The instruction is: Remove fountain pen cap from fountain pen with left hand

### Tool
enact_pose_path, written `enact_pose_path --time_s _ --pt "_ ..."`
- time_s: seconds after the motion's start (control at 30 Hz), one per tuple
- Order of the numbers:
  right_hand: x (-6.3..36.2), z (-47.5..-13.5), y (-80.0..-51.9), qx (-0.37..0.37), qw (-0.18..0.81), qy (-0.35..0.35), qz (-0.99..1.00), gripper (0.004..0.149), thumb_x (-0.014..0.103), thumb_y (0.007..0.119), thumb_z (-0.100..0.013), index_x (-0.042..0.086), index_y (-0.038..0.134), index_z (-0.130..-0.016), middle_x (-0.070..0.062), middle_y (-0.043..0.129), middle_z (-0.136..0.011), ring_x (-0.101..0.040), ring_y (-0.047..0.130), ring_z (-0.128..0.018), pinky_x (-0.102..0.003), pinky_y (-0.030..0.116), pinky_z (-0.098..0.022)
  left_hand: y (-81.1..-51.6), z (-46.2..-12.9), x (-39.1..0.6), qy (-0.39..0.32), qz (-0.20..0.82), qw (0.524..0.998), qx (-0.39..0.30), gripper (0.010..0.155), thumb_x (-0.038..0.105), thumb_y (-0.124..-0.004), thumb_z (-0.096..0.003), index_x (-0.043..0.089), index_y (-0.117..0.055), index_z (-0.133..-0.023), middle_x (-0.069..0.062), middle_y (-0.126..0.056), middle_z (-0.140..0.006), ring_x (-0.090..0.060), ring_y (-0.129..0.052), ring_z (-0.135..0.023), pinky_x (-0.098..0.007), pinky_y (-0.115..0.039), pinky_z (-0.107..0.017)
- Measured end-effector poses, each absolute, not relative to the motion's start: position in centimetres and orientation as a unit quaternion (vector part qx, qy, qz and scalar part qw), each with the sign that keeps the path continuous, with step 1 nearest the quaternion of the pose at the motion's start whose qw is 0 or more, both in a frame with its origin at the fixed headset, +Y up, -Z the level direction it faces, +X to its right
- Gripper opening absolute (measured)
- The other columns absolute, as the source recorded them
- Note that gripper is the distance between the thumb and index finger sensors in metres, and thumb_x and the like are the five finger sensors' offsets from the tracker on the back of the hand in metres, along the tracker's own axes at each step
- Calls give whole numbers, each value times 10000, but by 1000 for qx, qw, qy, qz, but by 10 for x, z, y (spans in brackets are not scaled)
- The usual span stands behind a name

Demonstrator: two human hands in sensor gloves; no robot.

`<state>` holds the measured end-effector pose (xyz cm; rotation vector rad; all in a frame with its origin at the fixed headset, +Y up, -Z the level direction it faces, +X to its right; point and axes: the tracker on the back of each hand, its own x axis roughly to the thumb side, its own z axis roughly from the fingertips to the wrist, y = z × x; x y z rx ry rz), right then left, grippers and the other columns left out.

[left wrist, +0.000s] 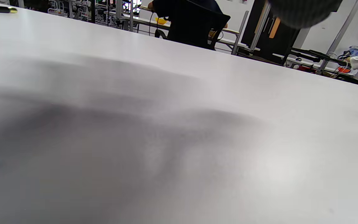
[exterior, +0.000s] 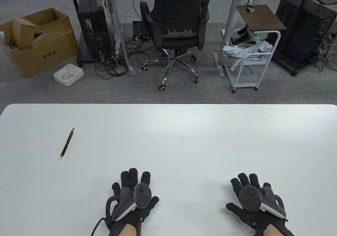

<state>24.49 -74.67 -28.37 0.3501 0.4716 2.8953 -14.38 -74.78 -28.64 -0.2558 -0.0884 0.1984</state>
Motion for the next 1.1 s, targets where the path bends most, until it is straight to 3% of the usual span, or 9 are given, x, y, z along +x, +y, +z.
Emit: enact_pose_path --time_s 0.4,0.5,0.6,0.7,0.83,0.93,1.0,1.1 --pt "247 -285 -755 118 97 184 971 810 580 551 -503 200 77 -1038 -124 -63 -1080 -470 -70 -952 -749 47 -584 -756 -288 -142 -52 121 980 -152 866 602 -656 -472 272 -165 -1104 -171 -55 -1153 -497 -74 -1085 -785 -185 -654" --pt "248 -287 -764 109 82 213 968 832 585 578 -500 200 75 -1039 -109 -99 -1070 -462 -97 -940 -740 6 -561 -760 -288 -137 -58 112 979 -163 883 590 -701 -462 302 -148 -1088 -106 -36 -1149 -463 -52 -1091 -781 -182 -661" --pt "248 -287 -765 109 83 219 966 851 590 595 -498 201 61 -1034 -111 -114 -1062 -460 -107 -936 -739 0 -562 -762 -287 -132 -62 99 979 -169 910 586 -720 -454 299 -122 -1077 -122 -7 -1134 -458 -42 -1087 -782 -175 -660" --pt "249 -287 -764 109 85 218 966 853 591 595 -497 200 61 -1035 -116 -112 -1062 -462 -106 -936 -739 4 -563 -761 -287 -129 -70 105 979 -163 901 575 -729 -451 288 -160 -1088 -132 -64 -1151 -448 -119 -1114 -784 -207 -666" --pt "248 -286 -765 107 78 225 965 852 592 590 -498 198 57 -1033 -114 -120 -1057 -459 -112 -930 -738 3 -561 -734 -284 -130 -85 176 979 -60 834 512 -764 -451 260 -311 -1104 -129 -314 -1181 -436 -352 -1130 -763 -339 -687" --pt "247 -285 -761 112 80 210 968 857 591 590 -498 190 52 -1032 -105 -140 -1043 -453 -137 -919 -737 -3 -558 -719 -286 -137 -57 220 971 -70 832 470 -808 -451 247 -349 -1107 -130 -338 -1182 -443 -333 -1126 -757 -349 -690" --pt "246 -285 -759 114 81 201 969 857 590 590 -497 188 55 -1032 -105 -140 -1042 -453 -137 -919 -737 -4 -557 -707 -289 -145 -46 219 972 -71 825 412 -868 -442 252 -396 -1099 -126 -366 -1178 -437 -358 -1125 -743 -374 -696" --pt "246 -285 -758 116 79 200 970 853 590 585 -499 193 49 -1030 -101 -150 -1037 -452 -142 -915 -737 -7 -556 -679 -298 -168 -10 178 984 0 775 380 -912 -418 279 -515 -1076 -91 -523 -1160 -414 -519 -1108 -696 -489 -704"
